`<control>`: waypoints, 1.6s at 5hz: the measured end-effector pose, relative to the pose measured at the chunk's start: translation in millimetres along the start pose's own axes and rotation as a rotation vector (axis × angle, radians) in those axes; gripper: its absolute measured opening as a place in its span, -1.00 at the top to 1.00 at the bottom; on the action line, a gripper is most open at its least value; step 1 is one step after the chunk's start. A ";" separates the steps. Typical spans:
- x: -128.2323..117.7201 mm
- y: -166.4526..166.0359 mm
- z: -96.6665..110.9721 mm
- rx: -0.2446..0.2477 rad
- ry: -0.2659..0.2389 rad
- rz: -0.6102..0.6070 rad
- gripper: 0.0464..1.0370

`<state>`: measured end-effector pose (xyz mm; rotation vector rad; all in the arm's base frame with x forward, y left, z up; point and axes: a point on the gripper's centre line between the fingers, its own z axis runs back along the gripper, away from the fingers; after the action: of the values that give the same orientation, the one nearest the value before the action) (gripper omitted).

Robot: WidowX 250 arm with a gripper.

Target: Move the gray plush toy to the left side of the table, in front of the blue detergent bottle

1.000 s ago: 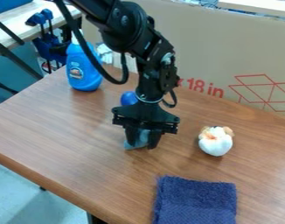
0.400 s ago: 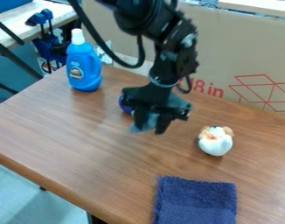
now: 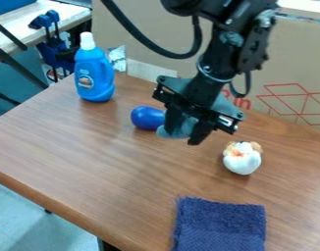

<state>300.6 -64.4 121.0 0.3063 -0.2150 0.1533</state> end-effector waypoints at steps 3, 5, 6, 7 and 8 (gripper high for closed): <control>-79.0 69.7 -50.1 0.051 0.431 0.120 0.09; -88.3 98.0 -29.8 0.048 0.346 0.202 0.09; -98.3 103.1 -33.5 0.068 0.343 0.273 0.09; -91.3 125.0 -39.1 0.036 0.238 0.392 0.09; -84.6 148.5 -53.6 -0.004 0.154 0.510 0.09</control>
<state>201.9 82.5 93.2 0.2287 -0.1367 0.6785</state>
